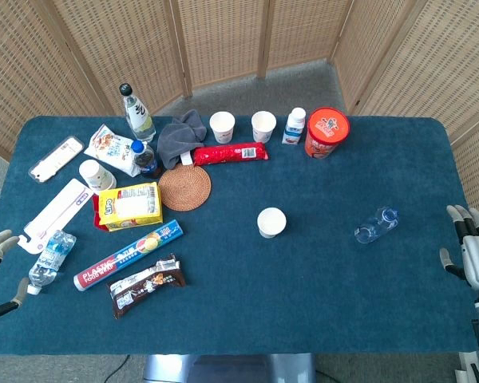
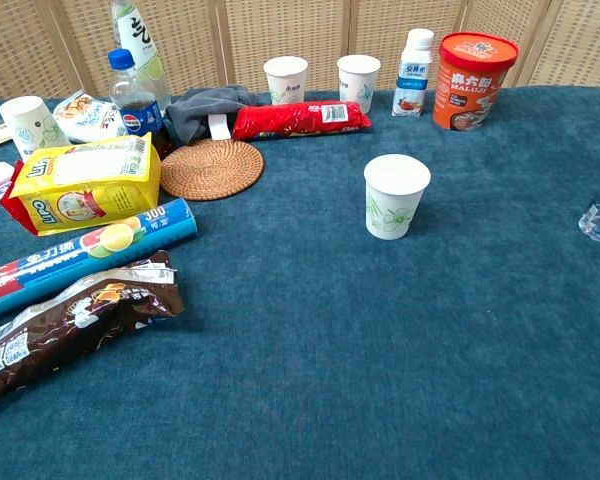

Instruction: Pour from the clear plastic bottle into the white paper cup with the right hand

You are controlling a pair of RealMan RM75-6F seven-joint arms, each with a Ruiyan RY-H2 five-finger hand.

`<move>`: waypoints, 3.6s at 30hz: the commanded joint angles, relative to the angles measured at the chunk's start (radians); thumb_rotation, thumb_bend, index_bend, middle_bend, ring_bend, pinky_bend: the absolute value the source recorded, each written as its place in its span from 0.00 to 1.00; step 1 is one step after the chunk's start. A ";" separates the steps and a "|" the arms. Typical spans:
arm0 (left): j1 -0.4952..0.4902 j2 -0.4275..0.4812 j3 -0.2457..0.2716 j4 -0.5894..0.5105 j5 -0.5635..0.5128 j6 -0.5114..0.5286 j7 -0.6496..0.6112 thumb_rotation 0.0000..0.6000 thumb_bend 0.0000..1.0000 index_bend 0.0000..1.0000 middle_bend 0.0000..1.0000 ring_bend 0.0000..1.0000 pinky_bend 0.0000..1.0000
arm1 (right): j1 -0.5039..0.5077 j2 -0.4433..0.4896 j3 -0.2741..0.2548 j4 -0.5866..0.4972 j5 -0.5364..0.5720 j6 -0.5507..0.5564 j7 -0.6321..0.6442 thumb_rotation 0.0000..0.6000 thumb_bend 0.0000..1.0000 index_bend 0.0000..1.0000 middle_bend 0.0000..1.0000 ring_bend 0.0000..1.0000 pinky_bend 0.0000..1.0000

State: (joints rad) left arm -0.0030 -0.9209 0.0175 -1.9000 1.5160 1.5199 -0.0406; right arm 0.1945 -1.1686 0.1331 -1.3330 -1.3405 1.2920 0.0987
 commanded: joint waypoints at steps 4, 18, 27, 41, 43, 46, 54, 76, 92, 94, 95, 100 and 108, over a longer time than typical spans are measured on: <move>0.001 -0.005 0.003 0.002 0.003 -0.004 -0.002 0.76 0.51 0.13 0.11 0.08 0.06 | -0.001 0.001 0.001 -0.009 0.000 -0.007 0.037 1.00 0.46 0.00 0.00 0.00 0.00; 0.009 0.006 -0.001 -0.003 0.057 0.037 -0.087 0.77 0.51 0.13 0.11 0.08 0.05 | -0.007 0.033 0.015 -0.083 -0.011 -0.064 0.425 1.00 0.45 0.00 0.00 0.00 0.00; 0.006 0.014 -0.008 -0.002 0.096 0.063 -0.143 0.75 0.51 0.13 0.11 0.08 0.06 | -0.009 0.034 0.027 -0.097 -0.048 -0.102 0.869 1.00 0.40 0.00 0.00 0.00 0.00; -0.017 0.029 -0.026 -0.014 0.150 0.086 -0.188 0.75 0.51 0.12 0.10 0.08 0.05 | 0.023 -0.098 0.010 0.065 -0.091 -0.130 1.131 0.93 0.17 0.00 0.00 0.00 0.00; -0.019 0.028 -0.027 -0.015 0.149 0.086 -0.188 0.76 0.51 0.12 0.10 0.08 0.06 | 0.029 -0.111 0.010 0.079 -0.090 -0.136 1.140 0.92 0.10 0.00 0.00 0.00 0.00; -0.022 0.027 -0.027 -0.013 0.147 0.081 -0.187 0.76 0.51 0.12 0.10 0.08 0.05 | 0.039 -0.130 0.012 0.103 -0.087 -0.145 1.149 0.91 0.06 0.00 0.00 0.00 0.00; -0.030 0.027 -0.029 -0.014 0.143 0.073 -0.185 0.76 0.50 0.12 0.10 0.08 0.05 | 0.060 -0.167 0.026 0.145 -0.076 -0.152 1.169 0.91 0.05 0.00 0.00 0.00 0.00; -0.034 0.034 -0.026 -0.015 0.143 0.076 -0.191 0.76 0.51 0.12 0.10 0.08 0.05 | 0.073 -0.236 0.036 0.218 -0.048 -0.162 1.165 0.98 0.05 0.00 0.00 0.00 0.00; -0.025 0.055 -0.019 -0.030 0.155 0.093 -0.185 0.76 0.51 0.12 0.11 0.08 0.05 | 0.091 -0.290 0.043 0.284 -0.049 -0.176 1.203 1.00 0.05 0.00 0.00 0.00 0.00; -0.025 0.056 -0.019 -0.031 0.155 0.093 -0.184 0.76 0.51 0.12 0.11 0.08 0.05 | 0.094 -0.293 0.041 0.289 -0.053 -0.177 1.207 1.00 0.05 0.00 0.00 0.00 0.00; -0.025 0.057 -0.019 -0.031 0.155 0.093 -0.184 0.76 0.51 0.12 0.11 0.08 0.05 | 0.095 -0.297 0.040 0.294 -0.055 -0.179 1.209 1.00 0.05 0.00 0.00 0.00 0.00; -0.025 0.059 -0.018 -0.030 0.152 0.091 -0.185 0.76 0.51 0.12 0.11 0.08 0.05 | 0.103 -0.312 0.037 0.311 -0.056 -0.190 1.213 1.00 0.05 0.00 0.00 0.00 0.00; -0.024 0.063 -0.018 -0.030 0.148 0.090 -0.185 0.76 0.51 0.12 0.11 0.08 0.05 | 0.122 -0.332 0.038 0.332 -0.056 -0.212 1.213 1.00 0.05 0.00 0.00 0.00 0.00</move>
State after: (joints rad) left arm -0.0269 -0.8583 -0.0002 -1.9301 1.6642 1.6105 -0.2260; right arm 0.3160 -1.4997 0.1714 -1.0021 -1.3962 1.0809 1.3121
